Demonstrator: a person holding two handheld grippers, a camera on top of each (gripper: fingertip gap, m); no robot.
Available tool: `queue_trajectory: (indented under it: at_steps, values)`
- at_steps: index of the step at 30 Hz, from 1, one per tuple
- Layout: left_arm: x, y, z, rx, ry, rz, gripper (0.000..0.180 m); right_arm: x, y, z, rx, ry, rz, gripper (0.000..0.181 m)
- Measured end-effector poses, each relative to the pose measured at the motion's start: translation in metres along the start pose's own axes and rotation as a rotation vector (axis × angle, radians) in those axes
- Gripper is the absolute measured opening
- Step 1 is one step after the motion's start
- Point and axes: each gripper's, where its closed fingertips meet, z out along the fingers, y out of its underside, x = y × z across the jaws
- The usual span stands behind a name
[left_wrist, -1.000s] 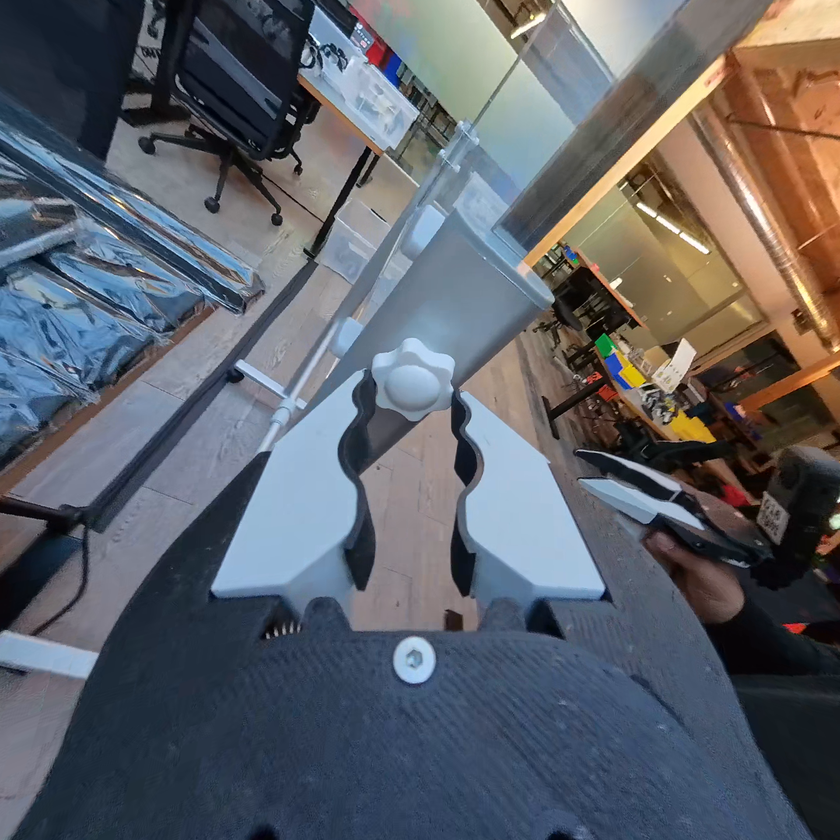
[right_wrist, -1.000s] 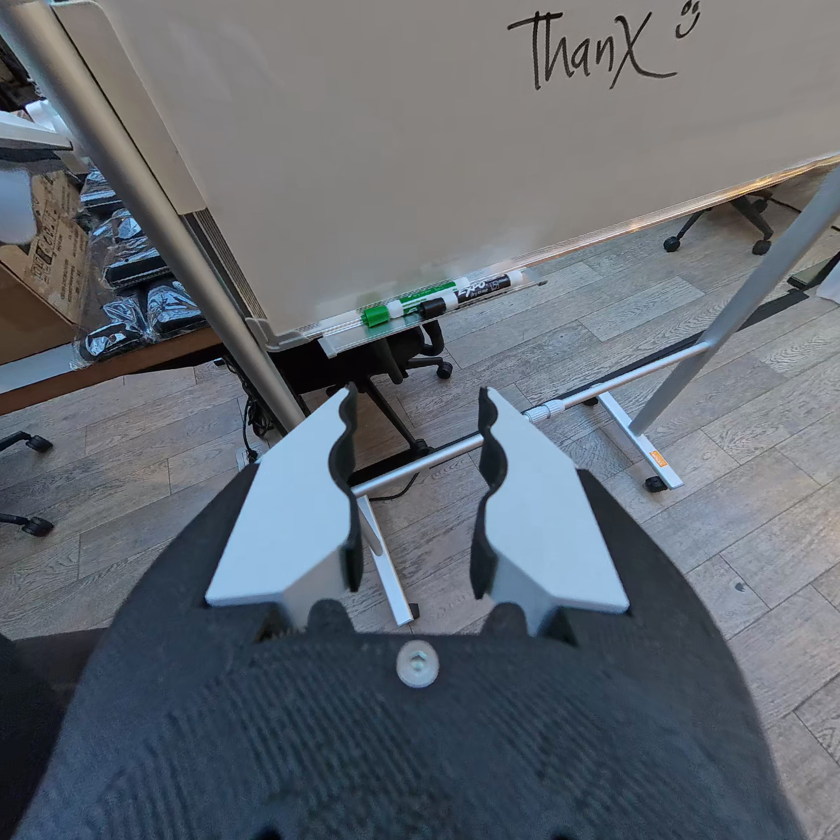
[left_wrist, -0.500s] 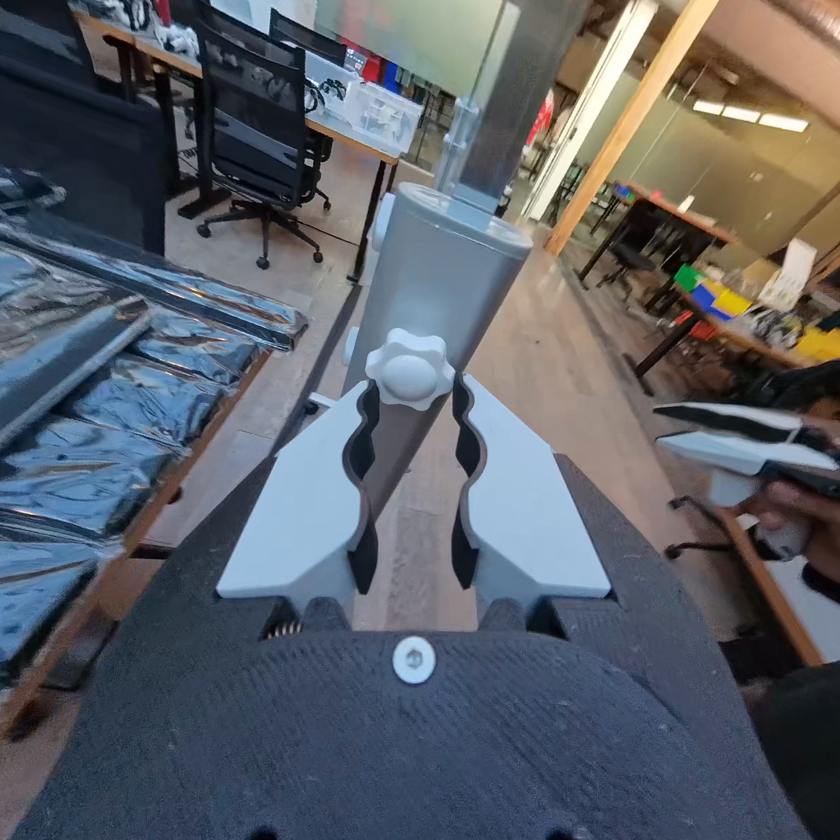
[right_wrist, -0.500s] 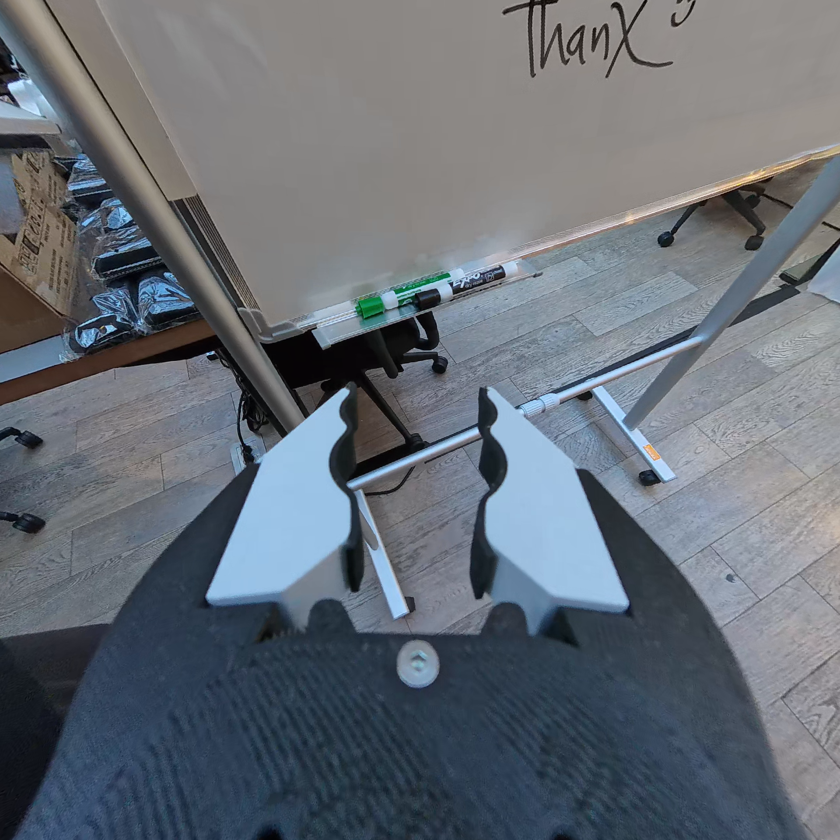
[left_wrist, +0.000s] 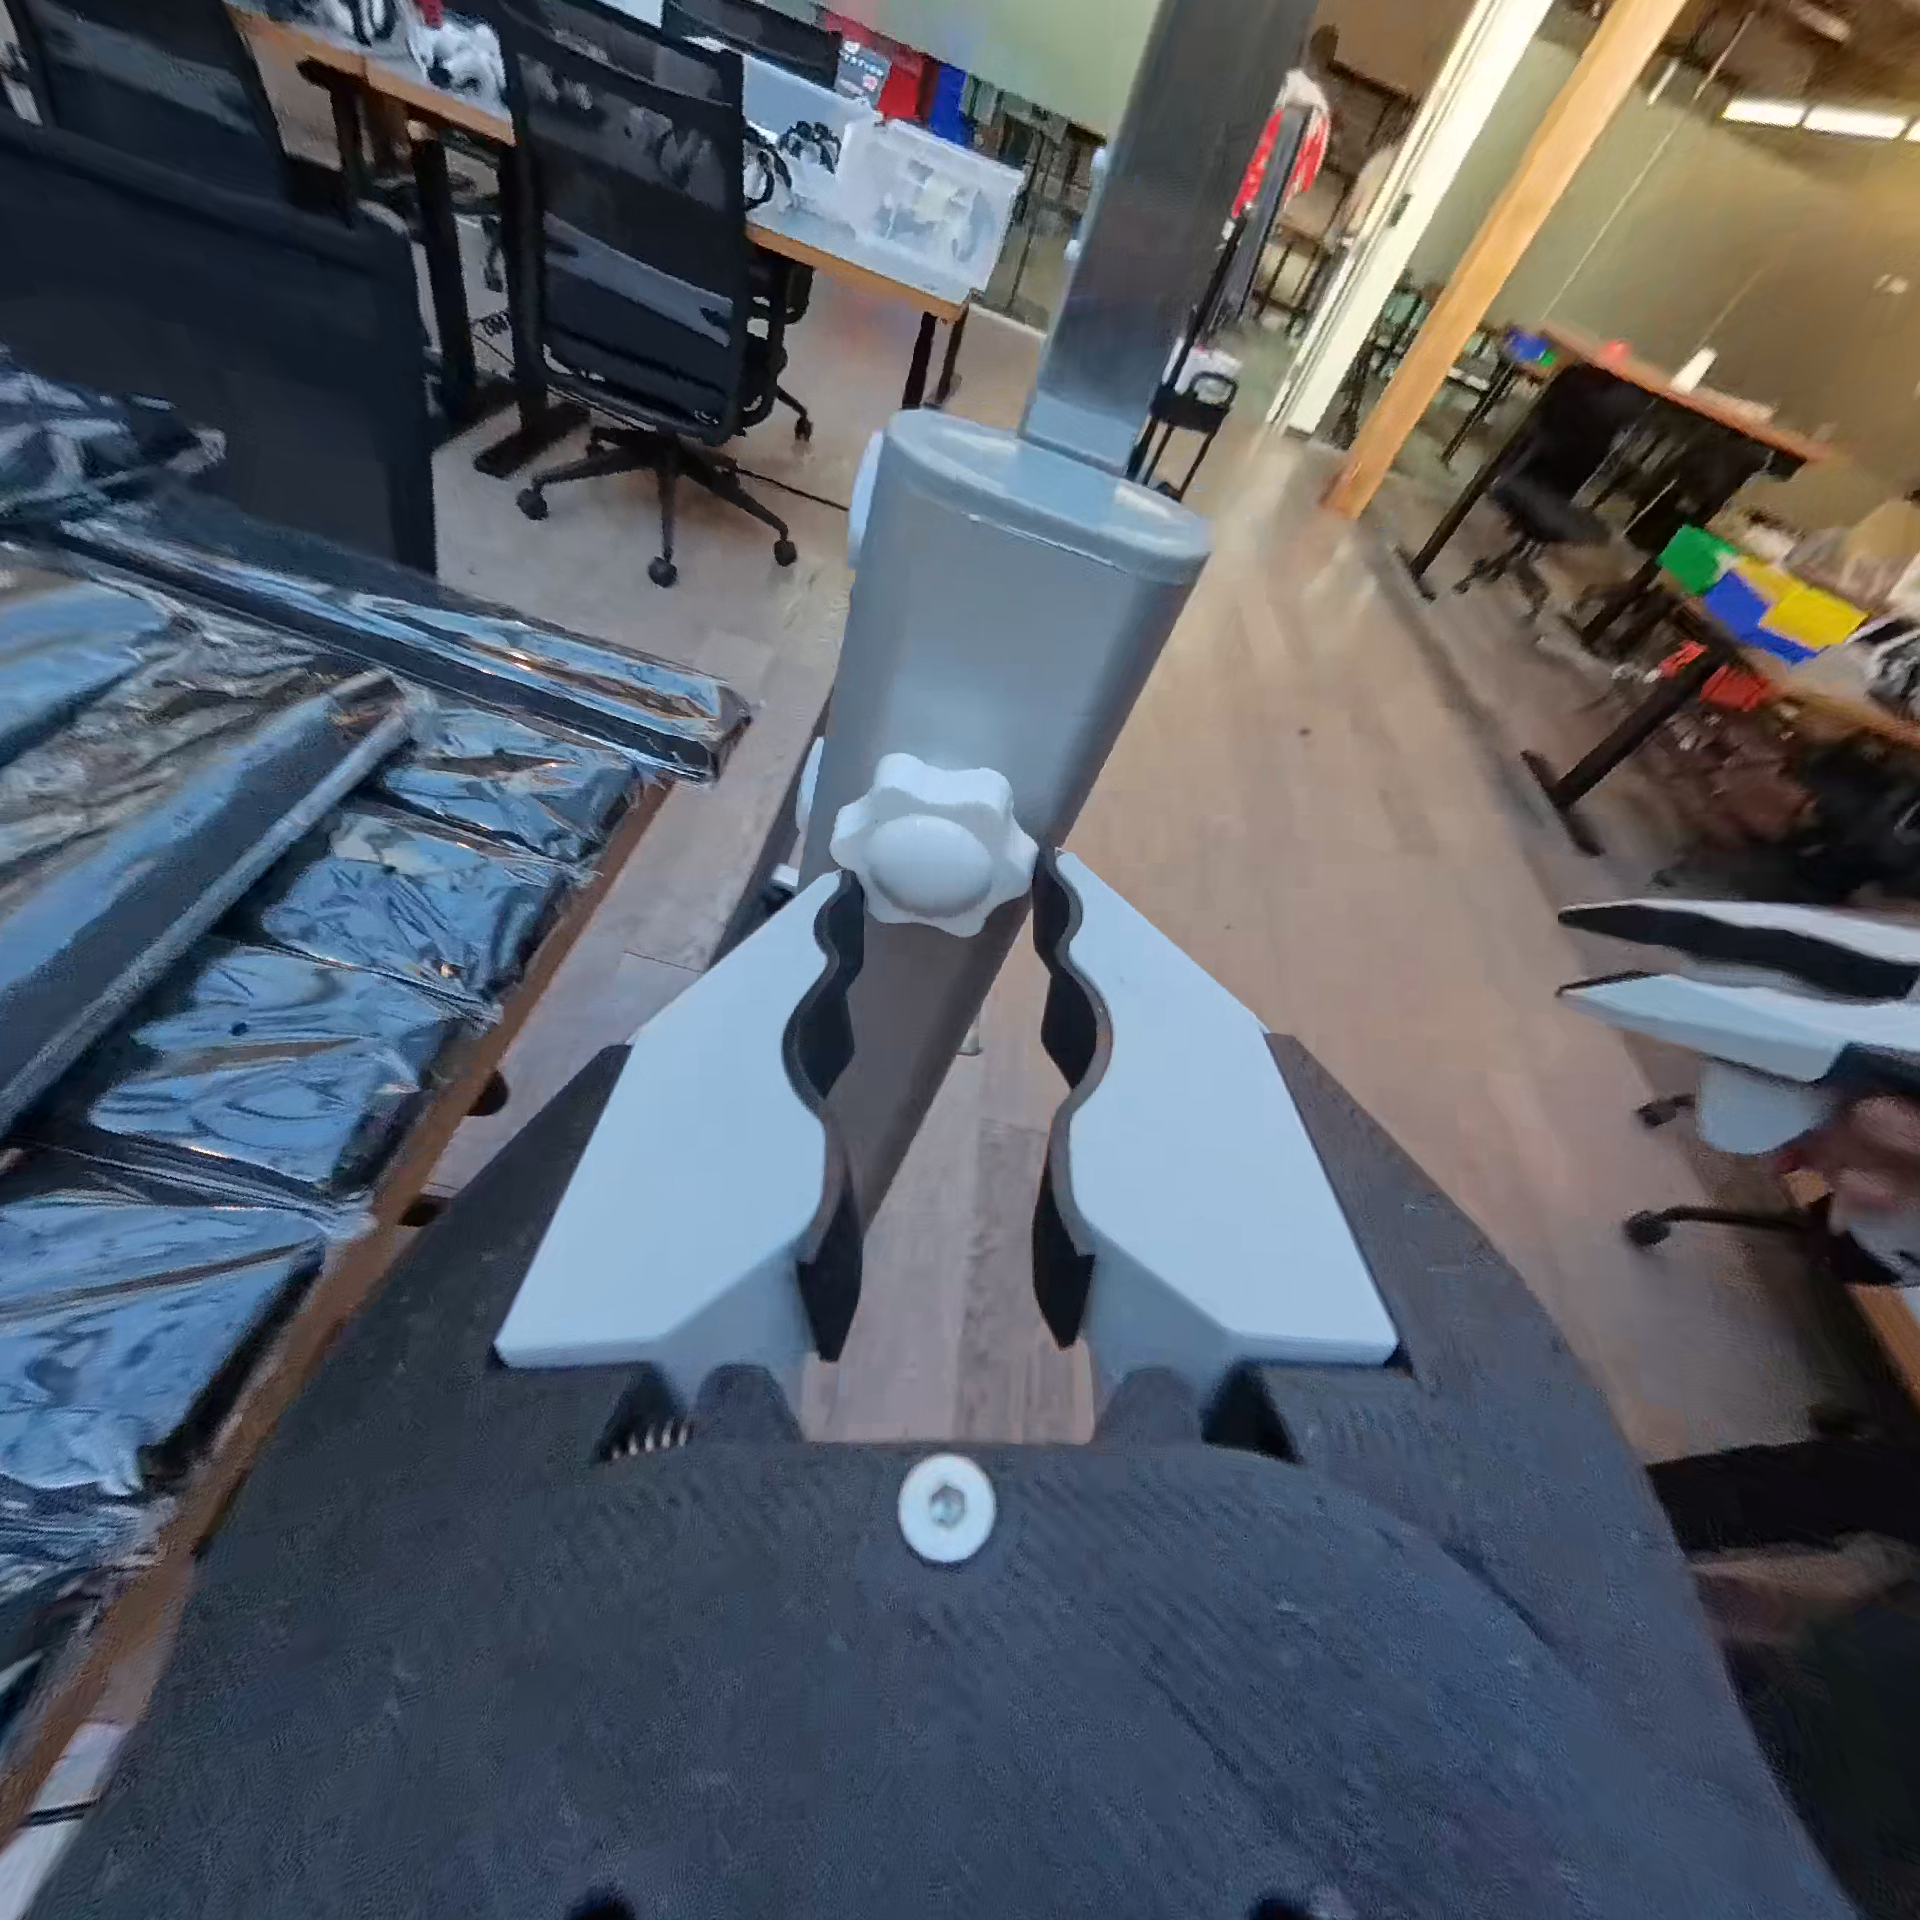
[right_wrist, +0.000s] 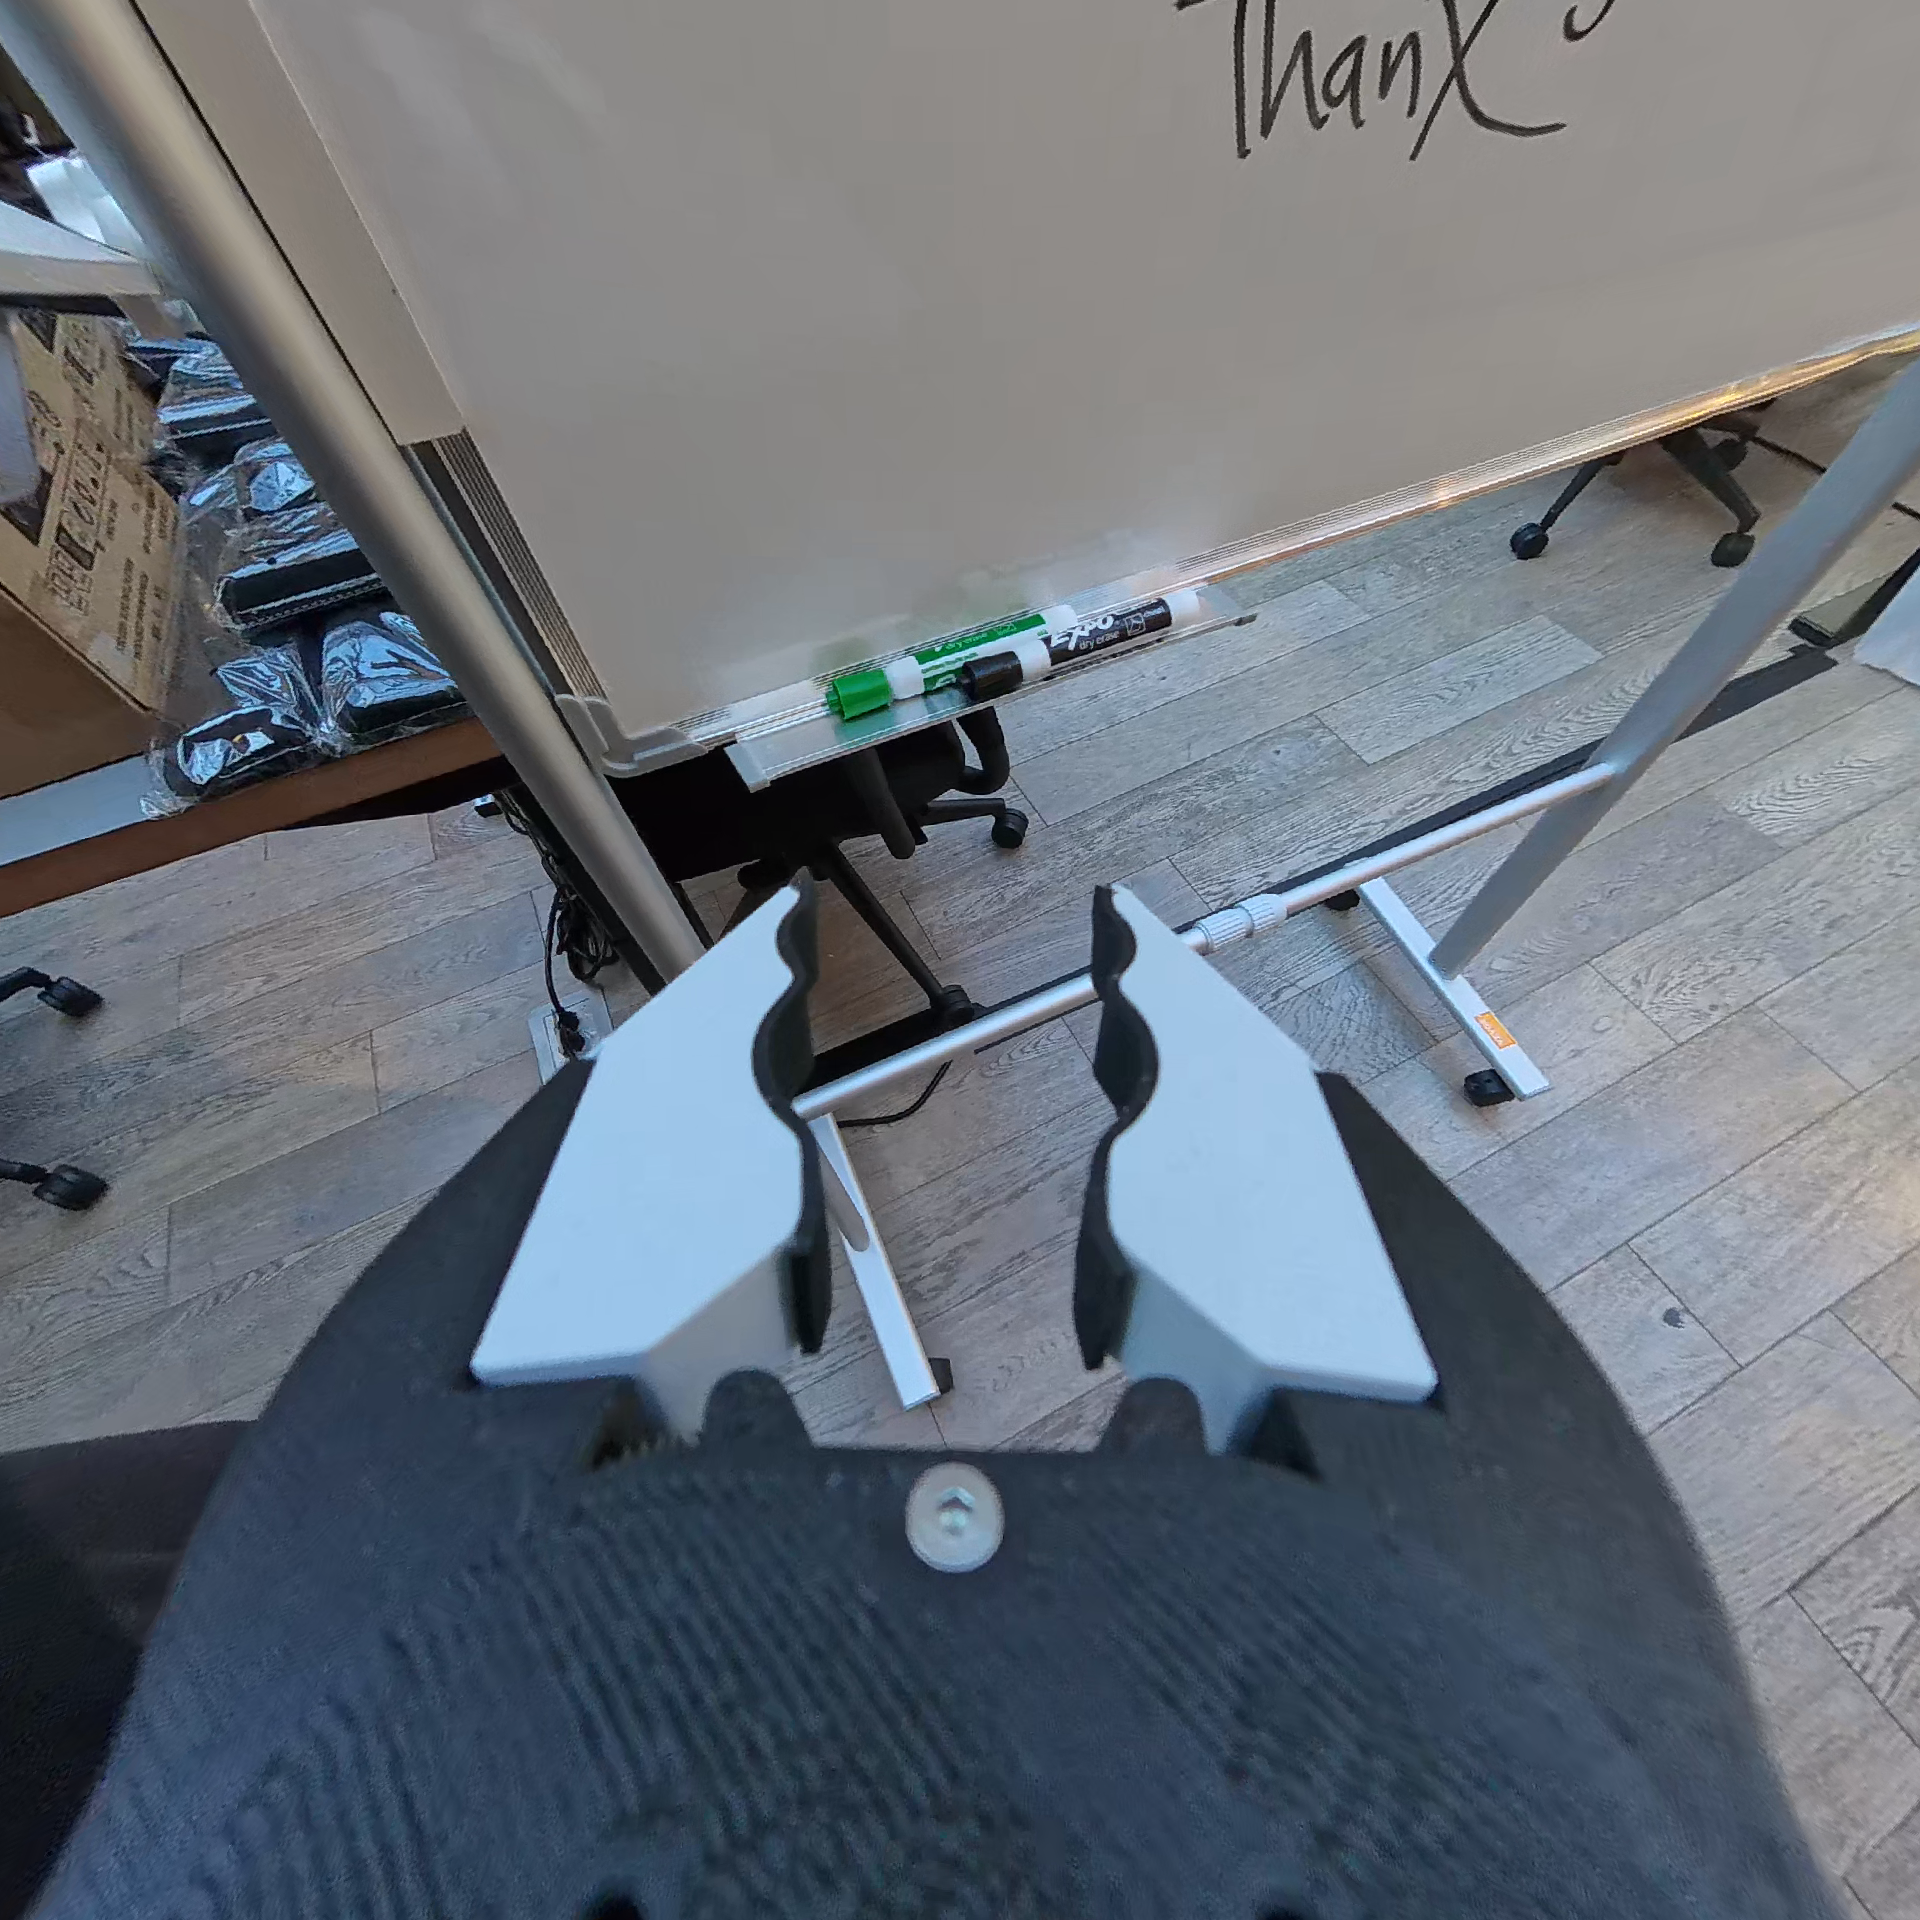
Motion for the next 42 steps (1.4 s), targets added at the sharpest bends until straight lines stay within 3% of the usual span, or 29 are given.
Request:
queue_trajectory:
  at_steps: [2, 6, 11, 16, 24, 29, 33, 38, 42]
  values:
    - [-0.002, 0.000, 0.000, -0.005, -0.004, 0.016, 0.033, 0.000, 0.001, -0.001, -0.001, 0.002, -0.002, 0.052]
    - [-0.002, -0.005, 0.000, 0.029, 0.099, -0.315, 0.031, 0.001, 0.001, -0.001, 0.003, 0.005, 0.001, 0.052]
    - [-0.001, -0.004, 0.001, 0.026, 0.095, -0.521, 0.031, -0.002, 0.002, 0.000, 0.000, 0.007, 0.005, 0.052]
    - [0.001, -0.001, 0.000, -0.010, -0.012, -0.161, 0.033, -0.006, 0.007, 0.001, -0.009, 0.009, 0.010, 0.052]
    - [-0.003, -0.007, 0.003, 0.032, 0.054, -0.393, 0.032, 0.016, 0.048, -0.012, -0.074, 0.018, 0.002, 0.052]
    - [0.008, 0.015, -0.010, 0.063, -0.162, -0.334, 0.037, 0.083, 0.061, -0.027, -0.080, 0.008, -0.026, 0.053]
    - [0.083, 0.028, -0.010, 0.087, -0.314, -0.211, 0.040, 0.152, 0.073, -0.051, -0.086, 0.029, 0.069, 0.052]
    - [0.197, 0.040, 0.096, -0.076, -0.163, 0.087, 0.041, 0.227, 0.072, -0.074, -0.012, 0.045, 0.263, 0.053]
    - [0.238, 0.036, 0.196, -0.141, -0.015, 0.124, 0.044, 0.292, 0.075, -0.079, -0.006, 0.119, 0.287, 0.053]
